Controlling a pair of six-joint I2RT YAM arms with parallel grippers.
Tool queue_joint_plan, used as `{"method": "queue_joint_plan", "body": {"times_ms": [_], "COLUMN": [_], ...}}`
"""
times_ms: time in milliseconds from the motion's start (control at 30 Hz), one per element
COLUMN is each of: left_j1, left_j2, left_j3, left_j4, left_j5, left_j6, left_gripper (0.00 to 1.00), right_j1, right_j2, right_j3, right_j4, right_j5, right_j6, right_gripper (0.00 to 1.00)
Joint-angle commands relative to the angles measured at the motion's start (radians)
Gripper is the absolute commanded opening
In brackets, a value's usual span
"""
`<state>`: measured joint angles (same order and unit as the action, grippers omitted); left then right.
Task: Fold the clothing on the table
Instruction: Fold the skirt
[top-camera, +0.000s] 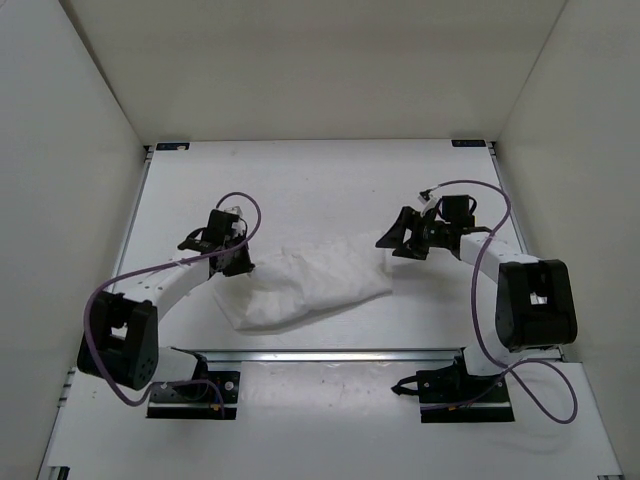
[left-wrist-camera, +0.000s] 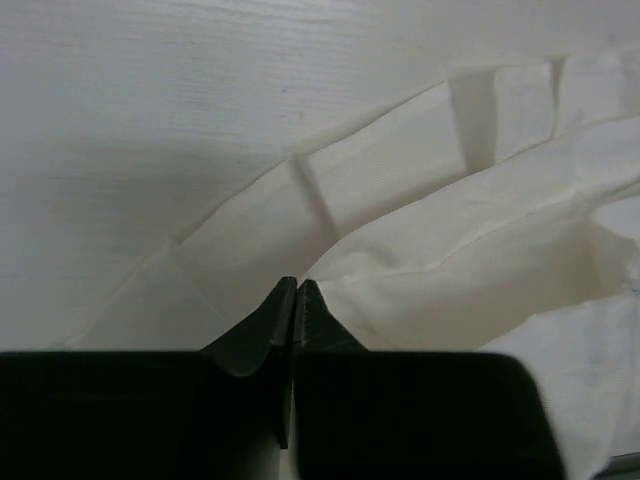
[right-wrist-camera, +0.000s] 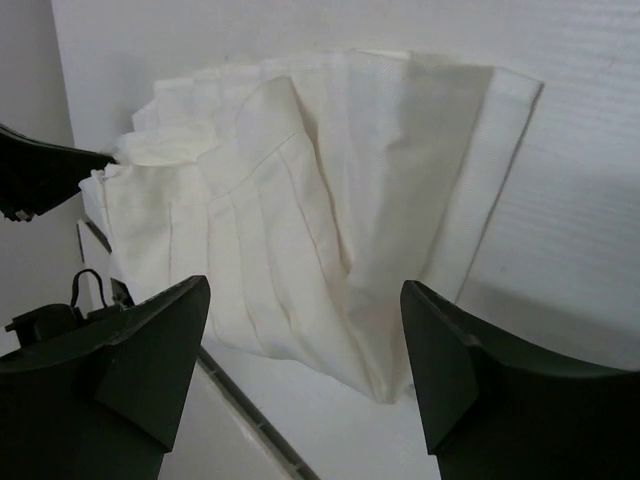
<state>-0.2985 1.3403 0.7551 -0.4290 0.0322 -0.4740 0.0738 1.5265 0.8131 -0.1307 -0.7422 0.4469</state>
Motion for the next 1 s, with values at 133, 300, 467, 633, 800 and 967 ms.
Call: {"method": "queue_joint_plan", "body": {"times_ms": [133, 300, 467, 633, 800, 967], "left_j1": [0.019, 0.044, -0.004, -0.100, -0.154, -0.123], "left_j2": [0.005, -0.035, -0.183, -0.312, -0.300, -0.221], "left_j3": [0.101, 0.217, 0.225, 0.040, -0.105, -0.138], "left_j4": [0.013, -0.045, -0.082, 0.053, 0.133, 0.159], "left_j5": [-0.081, -0.112, -0.054, 0.105, 0.173, 0.149], "left_j6": [0.043, 0.083, 0.057, -0.132, -0.176, -0.163], "left_gripper": [0.98, 0.99, 0.80, 0.10, 0.04, 0.14], "right_j1": [-0.012, 0.075, 0.185, 0.221, 0.268, 0.294], "right_j2": [-0.084, -0.101, -0.085, 0.047, 0.161, 0.233], "right_j3": [0.072, 0.043, 0.058, 0.151, 0.260, 0.325], "right_j4": [0.065, 0.072, 0.089, 0.089, -0.041, -0.058], "right_j5": [0.024, 0.015, 0.027, -0.005, 0.104, 0.133], "right_j6": [-0.057, -0.118, -0.189, -0.177, -0.269, -0.329], "right_gripper": [0.76, 0.74, 0.65, 0.41, 0.66, 0.81]}}
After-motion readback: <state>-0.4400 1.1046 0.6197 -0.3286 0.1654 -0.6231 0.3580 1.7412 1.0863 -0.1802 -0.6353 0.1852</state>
